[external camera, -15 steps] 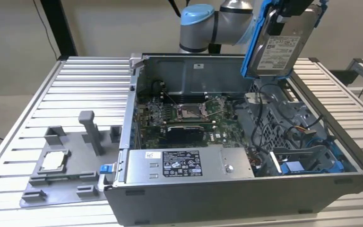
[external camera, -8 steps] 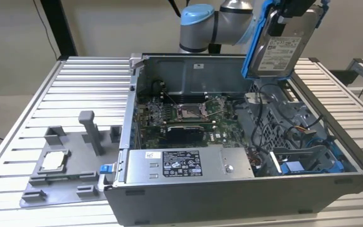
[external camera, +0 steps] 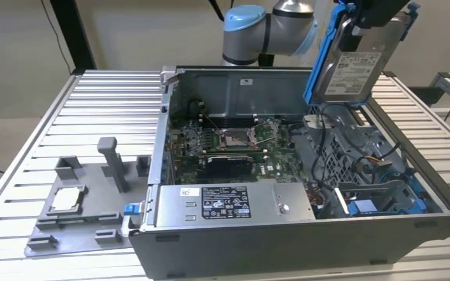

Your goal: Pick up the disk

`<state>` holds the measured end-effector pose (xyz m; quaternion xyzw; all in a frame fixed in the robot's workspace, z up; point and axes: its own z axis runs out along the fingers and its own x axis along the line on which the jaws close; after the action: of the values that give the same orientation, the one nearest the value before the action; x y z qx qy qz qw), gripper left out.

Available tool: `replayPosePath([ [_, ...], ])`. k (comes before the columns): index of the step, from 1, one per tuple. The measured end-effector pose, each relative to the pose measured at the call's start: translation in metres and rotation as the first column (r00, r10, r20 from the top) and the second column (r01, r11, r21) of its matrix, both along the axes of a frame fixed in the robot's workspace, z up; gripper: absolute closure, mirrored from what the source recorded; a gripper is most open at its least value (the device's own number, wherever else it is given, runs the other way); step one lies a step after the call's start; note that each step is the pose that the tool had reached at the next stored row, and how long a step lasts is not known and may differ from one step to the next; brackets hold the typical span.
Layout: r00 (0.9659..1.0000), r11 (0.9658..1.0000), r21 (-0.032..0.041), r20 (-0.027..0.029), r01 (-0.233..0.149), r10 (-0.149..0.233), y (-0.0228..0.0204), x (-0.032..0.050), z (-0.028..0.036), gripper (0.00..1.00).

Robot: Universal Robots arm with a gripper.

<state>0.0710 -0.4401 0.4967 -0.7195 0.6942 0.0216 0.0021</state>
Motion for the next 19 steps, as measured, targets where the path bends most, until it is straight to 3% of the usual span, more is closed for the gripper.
replayPosePath([
  [19,1.0,1.0,0.0032,-0.0057,0.0,0.0,-0.0517,0.0103,0.0,1.0],
])
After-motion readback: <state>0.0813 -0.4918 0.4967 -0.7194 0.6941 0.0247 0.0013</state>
